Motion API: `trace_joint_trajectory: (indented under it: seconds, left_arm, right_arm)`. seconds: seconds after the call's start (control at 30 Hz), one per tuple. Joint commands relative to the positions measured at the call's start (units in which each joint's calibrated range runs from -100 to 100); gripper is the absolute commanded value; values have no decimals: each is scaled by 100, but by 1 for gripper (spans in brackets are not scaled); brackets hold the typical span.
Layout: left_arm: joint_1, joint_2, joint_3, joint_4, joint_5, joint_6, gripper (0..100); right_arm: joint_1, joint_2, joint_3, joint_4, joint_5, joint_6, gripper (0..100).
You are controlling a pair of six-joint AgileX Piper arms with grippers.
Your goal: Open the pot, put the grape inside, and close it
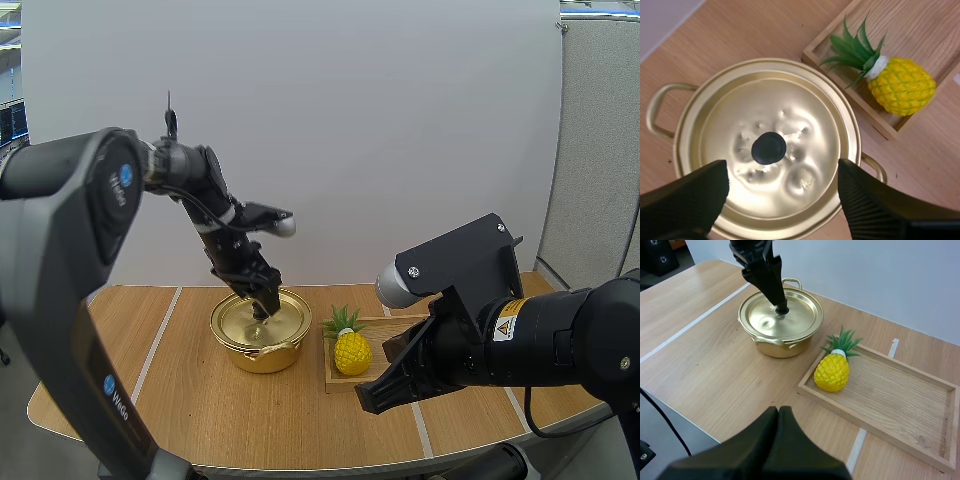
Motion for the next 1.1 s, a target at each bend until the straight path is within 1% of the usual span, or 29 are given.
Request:
trace_joint_trajectory:
  seconds: [0.0,0.4,0.63,0.83,1.07]
  left_arm:
    - [-9,-709,-55,68,212,-98,100]
    - [-9,-3387,79,68,212,-260,100]
    - [-9,-5021,822,68,212,-414,100]
    - [-9,-6151,1498,42,212,-512,100]
    - [-9,-7270,2178,-219,212,-764,100]
  right_arm:
    - [-19,-56,2,17,20,-64,0]
    - [-19,-56,2,7,21,-64,0]
    - [-19,-56,2,7,-46,-64,0]
    - [-19,-68,-27,7,-46,-64,0]
    - [-19,-254,-27,7,-15,-64,0]
